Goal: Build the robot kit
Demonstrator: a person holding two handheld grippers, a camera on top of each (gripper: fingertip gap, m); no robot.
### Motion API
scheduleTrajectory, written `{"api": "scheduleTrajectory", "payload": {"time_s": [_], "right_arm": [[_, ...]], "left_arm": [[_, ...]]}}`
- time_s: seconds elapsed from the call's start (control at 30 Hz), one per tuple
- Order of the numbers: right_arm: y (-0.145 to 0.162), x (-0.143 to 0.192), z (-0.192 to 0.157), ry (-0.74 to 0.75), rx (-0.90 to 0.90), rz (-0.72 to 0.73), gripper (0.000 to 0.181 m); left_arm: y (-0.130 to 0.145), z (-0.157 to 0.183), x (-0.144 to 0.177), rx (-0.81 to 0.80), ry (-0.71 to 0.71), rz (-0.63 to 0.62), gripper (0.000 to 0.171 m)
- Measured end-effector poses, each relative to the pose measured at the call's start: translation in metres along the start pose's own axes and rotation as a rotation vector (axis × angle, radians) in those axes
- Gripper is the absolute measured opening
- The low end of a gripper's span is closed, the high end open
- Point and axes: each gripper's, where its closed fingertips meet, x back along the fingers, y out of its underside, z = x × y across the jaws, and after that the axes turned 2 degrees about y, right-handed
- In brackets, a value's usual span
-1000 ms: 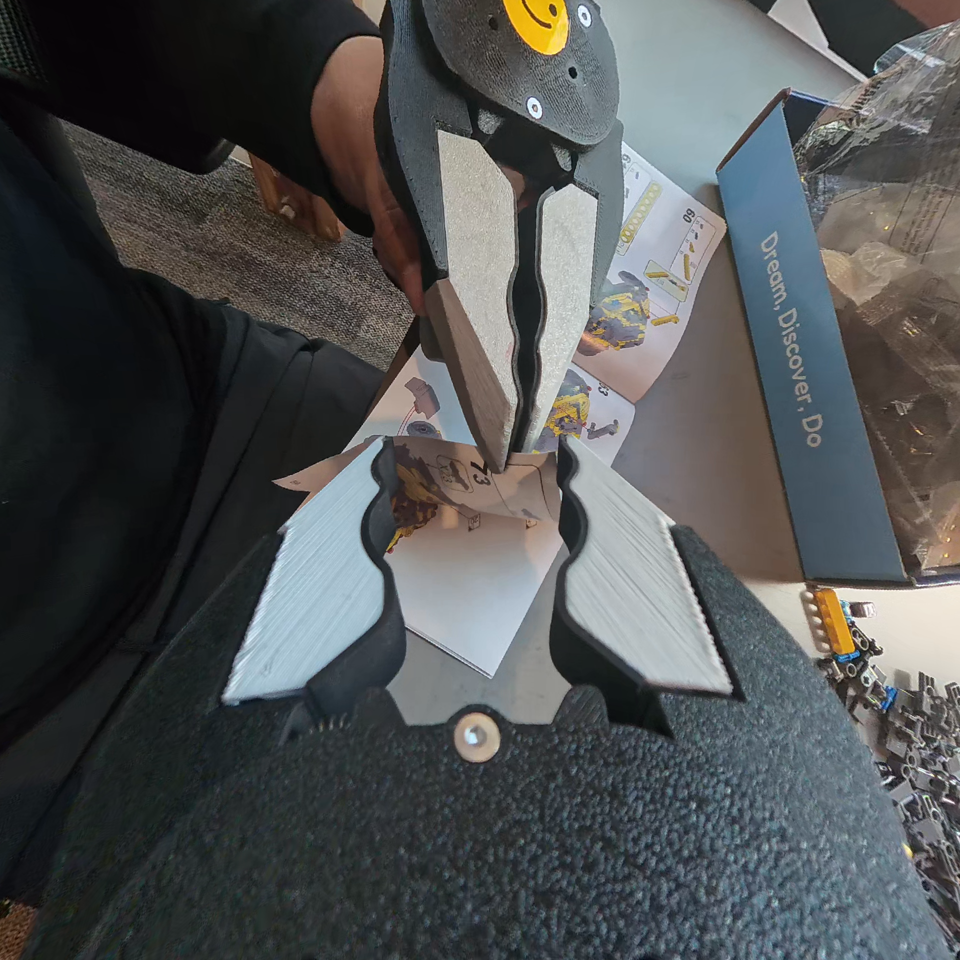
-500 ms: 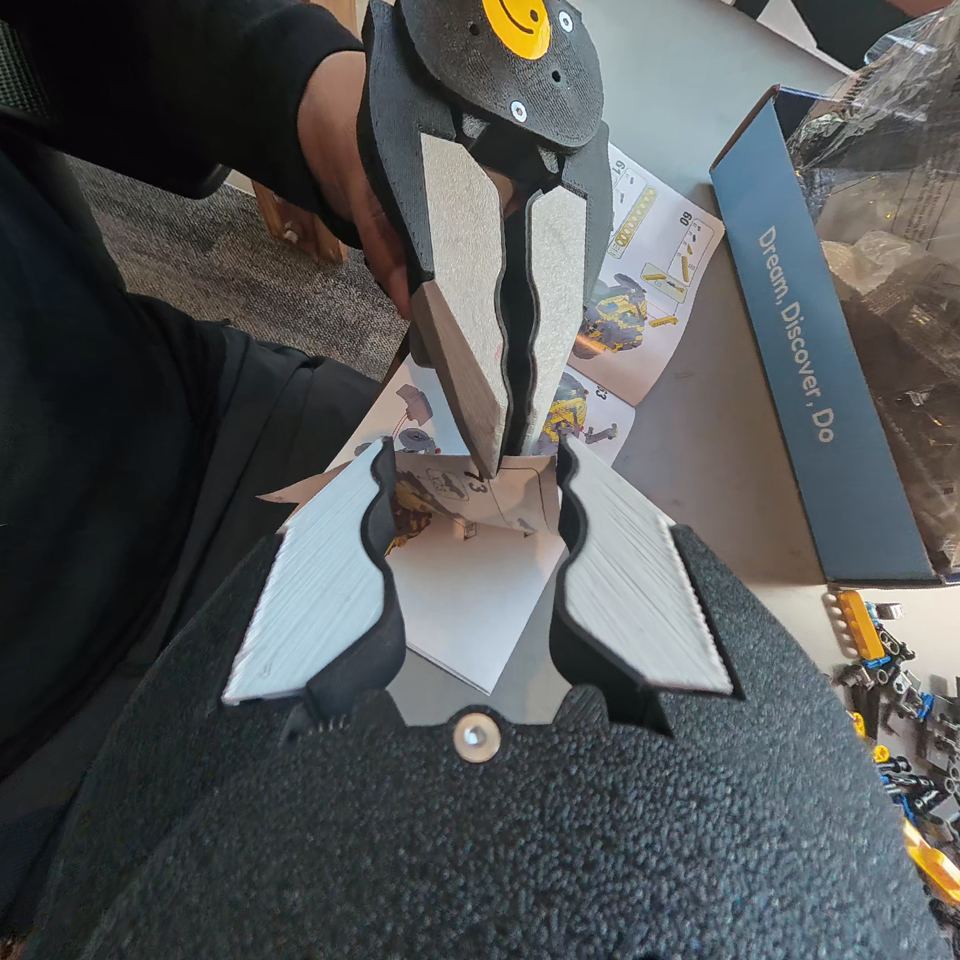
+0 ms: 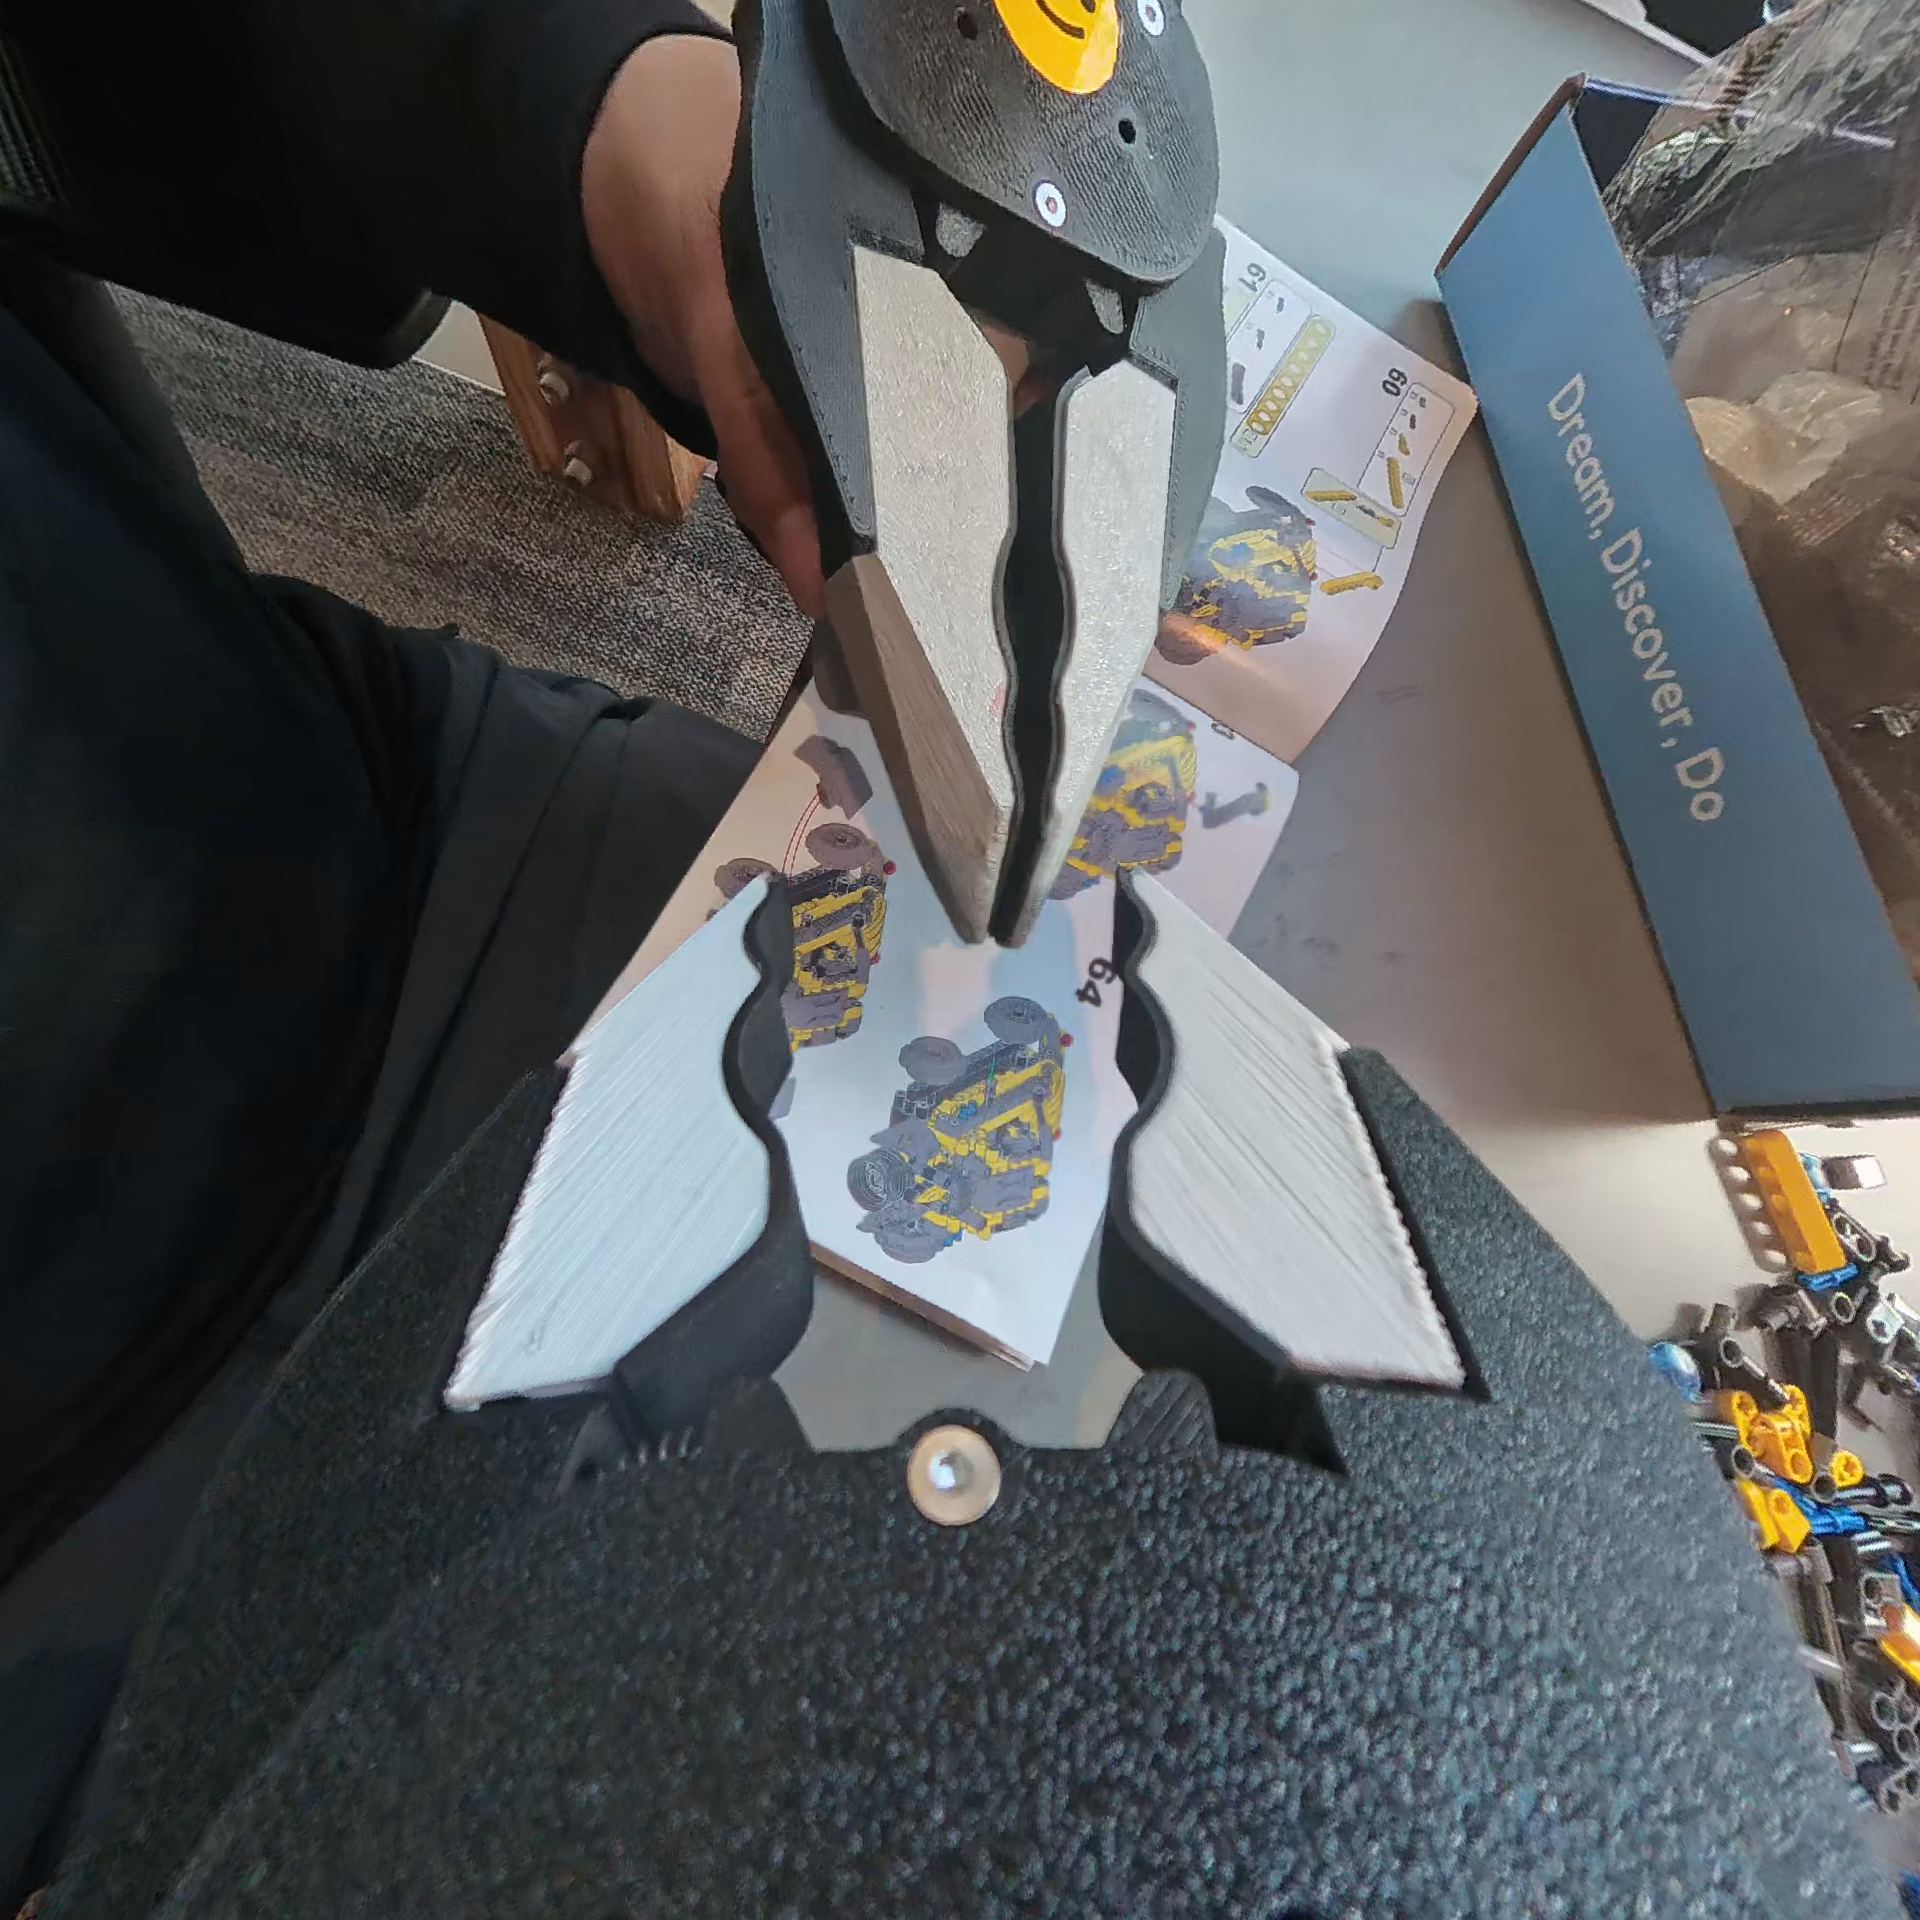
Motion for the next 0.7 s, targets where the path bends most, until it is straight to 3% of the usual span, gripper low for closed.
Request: {"api": "scheduleTrajectory", "payload": {"time_s": [0.27,0.4,0.53,0.63,0.7], "right_arm": [[0.002,0.032,0.006,0.132,-0.055,-0.029,0.054],[0.008,0.048,-0.015,0.172,-0.234,-0.054,0.051],[0.022,0.037,-0.056,0.160,-0.285,-0.099,0.042],[0.036,0.022,-0.073,0.182,-0.347,-0.133,0.044],[0.041,0.013,-0.080,0.183,-0.391,-0.138,0.055]], "left_arm": [[0.000,0.005,0.003,-0.015,-0.013,-0.033,0.007],[0.006,0.040,0.013,-0.218,0.093,-0.136,0.019],[0.040,0.029,0.013,-0.425,-0.003,-0.325,0.035],[0.053,0.025,0.018,-0.454,-0.031,-0.379,0.047],[0.055,0.017,0.027,-0.464,-0.075,-0.395,0.057]]}}
